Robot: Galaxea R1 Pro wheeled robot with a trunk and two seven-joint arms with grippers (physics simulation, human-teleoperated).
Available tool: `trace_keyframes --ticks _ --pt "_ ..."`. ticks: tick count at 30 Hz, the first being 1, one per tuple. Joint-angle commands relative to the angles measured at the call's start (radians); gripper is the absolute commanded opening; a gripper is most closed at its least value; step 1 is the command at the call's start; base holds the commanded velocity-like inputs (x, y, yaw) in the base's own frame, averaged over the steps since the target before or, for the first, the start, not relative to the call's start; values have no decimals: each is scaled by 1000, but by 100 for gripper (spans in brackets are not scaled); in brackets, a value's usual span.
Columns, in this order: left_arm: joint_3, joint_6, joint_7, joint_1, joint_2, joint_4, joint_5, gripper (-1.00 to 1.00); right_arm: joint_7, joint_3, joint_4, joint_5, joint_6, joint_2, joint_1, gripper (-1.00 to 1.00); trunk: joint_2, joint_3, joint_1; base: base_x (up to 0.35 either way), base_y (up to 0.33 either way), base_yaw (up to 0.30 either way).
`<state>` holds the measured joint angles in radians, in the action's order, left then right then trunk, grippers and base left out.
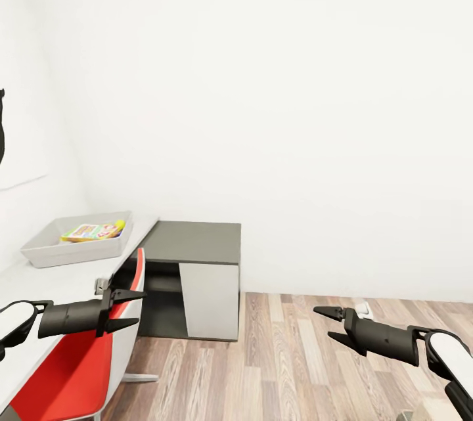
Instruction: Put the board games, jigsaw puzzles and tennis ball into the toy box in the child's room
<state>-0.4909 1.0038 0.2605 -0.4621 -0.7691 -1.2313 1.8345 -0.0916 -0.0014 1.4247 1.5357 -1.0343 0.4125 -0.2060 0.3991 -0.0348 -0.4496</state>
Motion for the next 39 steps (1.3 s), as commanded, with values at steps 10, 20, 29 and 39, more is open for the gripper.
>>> trace_keyframes --ticks 10,20,29,39 --pt "-3 -1 10 -1 -1 1 -6 100 -10 1 0 9 -3 0 0 100 1 1 0 -3 10 -11" --pt "-3 -14 8 -1 0 1 -10 100 -21 6 -1 -23 10 -2 0 100 1 1 0 0 0 0" --pt "-2 -34 9 -1 1 1 -57 100 -310 17 -230 -398 91 -202 -108 100 1 1 0 0 0 0" --pt "0 -34 8 -1 1 1 -60 100 -412 23 -839 -1015 390 -464 -312 100 1 1 0 0 0 0"
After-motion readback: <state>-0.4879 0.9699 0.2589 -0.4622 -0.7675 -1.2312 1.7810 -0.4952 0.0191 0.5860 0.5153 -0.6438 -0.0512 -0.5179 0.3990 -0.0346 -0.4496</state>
